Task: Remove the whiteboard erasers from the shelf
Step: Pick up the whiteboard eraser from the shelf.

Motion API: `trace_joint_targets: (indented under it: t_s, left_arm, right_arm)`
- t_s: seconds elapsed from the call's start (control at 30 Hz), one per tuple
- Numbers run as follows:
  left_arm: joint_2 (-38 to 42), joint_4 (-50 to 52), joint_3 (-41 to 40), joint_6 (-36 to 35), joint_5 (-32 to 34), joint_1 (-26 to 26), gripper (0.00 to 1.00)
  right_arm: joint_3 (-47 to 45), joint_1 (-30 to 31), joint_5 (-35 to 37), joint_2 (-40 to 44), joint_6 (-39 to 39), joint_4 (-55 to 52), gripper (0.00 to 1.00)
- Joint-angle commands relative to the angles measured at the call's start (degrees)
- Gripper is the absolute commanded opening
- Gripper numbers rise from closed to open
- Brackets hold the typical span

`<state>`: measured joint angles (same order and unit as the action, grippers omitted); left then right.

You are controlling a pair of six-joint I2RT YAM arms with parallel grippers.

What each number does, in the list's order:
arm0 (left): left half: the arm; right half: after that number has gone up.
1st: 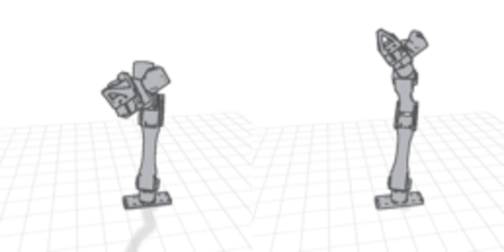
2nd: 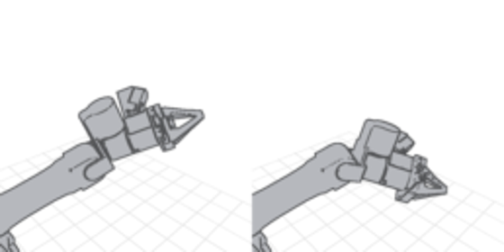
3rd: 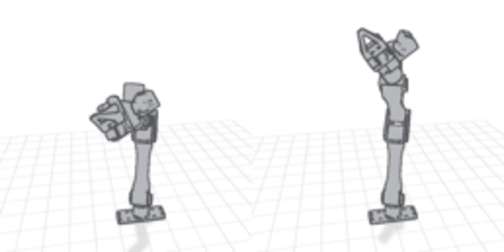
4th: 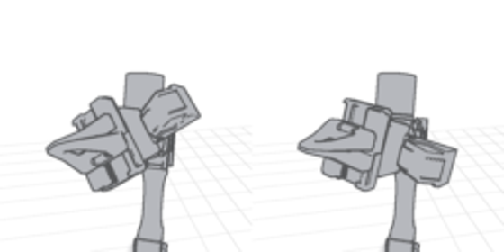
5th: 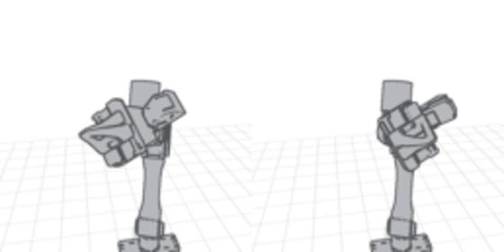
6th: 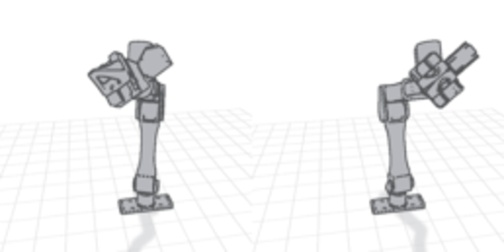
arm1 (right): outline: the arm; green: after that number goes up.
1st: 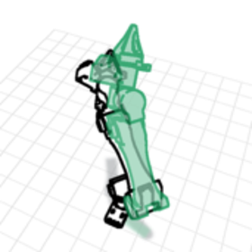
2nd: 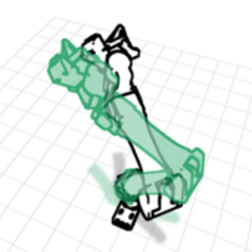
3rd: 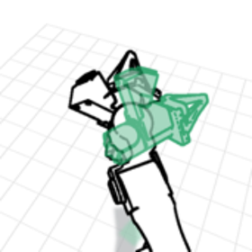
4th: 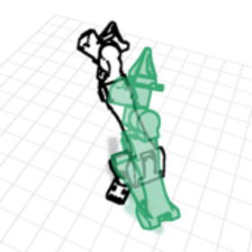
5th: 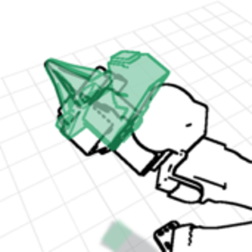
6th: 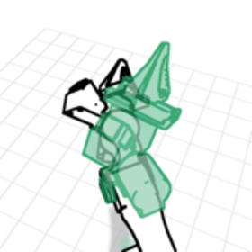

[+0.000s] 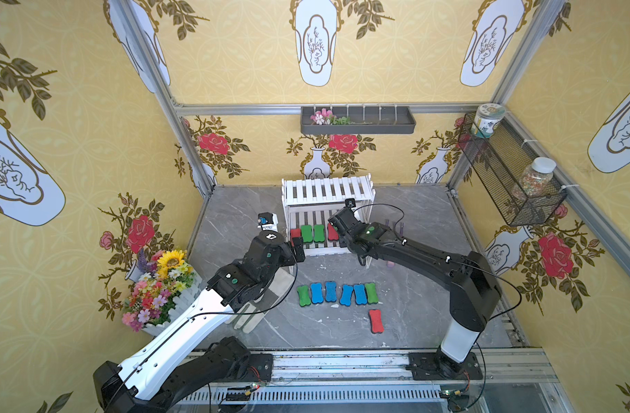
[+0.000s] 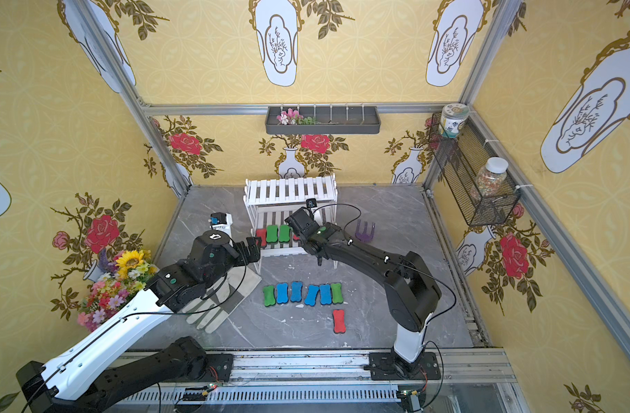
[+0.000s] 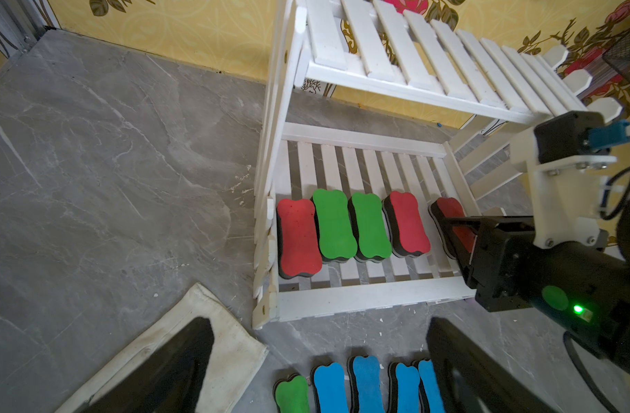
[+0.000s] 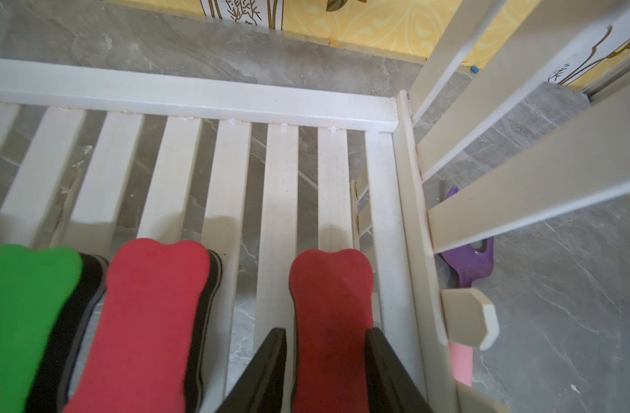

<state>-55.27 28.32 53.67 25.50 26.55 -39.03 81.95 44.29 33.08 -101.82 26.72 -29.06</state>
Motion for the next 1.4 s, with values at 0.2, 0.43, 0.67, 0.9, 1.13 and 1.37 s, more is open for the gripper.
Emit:
trace_joint_targets:
  t_s: [0.2,0.43,0.67,0.9,1.13,1.37]
  left_arm:
    - [-0.2,-1.6,-0.3,-0.4,-0.4,0.1,0.99]
    - [-0.3,-1.6,-0.3,-0.4,-0.4,0.1,0.99]
    - [0.0,-1.6,-0.3,-0.4,0.0,0.1,0.99]
    - [-0.2,-1.5,-0.2,-0.3,-0.1,0.1,1.00]
    - [0.4,-1.4,-0.3,-0.2,-0.2,0.1,0.99]
    - [1.4,-1.6,-0.3,0.0,-1.0,0.1,0.99]
  right_arm:
    - [0.0,-1.3,-0.7,0.4,-0.2,-0.3,0.49]
    - [-0.4,-2.0,-1.6,-1.1,0.7,-0.3,0.51]
    - [-0.3,-2.1,-3.0,-1.9,1.3,0.2,0.42]
    - [0.0,-2.2,-3.0,-0.4,1.1,0.5,0.36]
    - [-2.5,-1.5,-9.3,7.9,3.4,-1.6,0.35]
    - [-10.9,2.9,-17.3,19.2,9.6,-8.9,0.35]
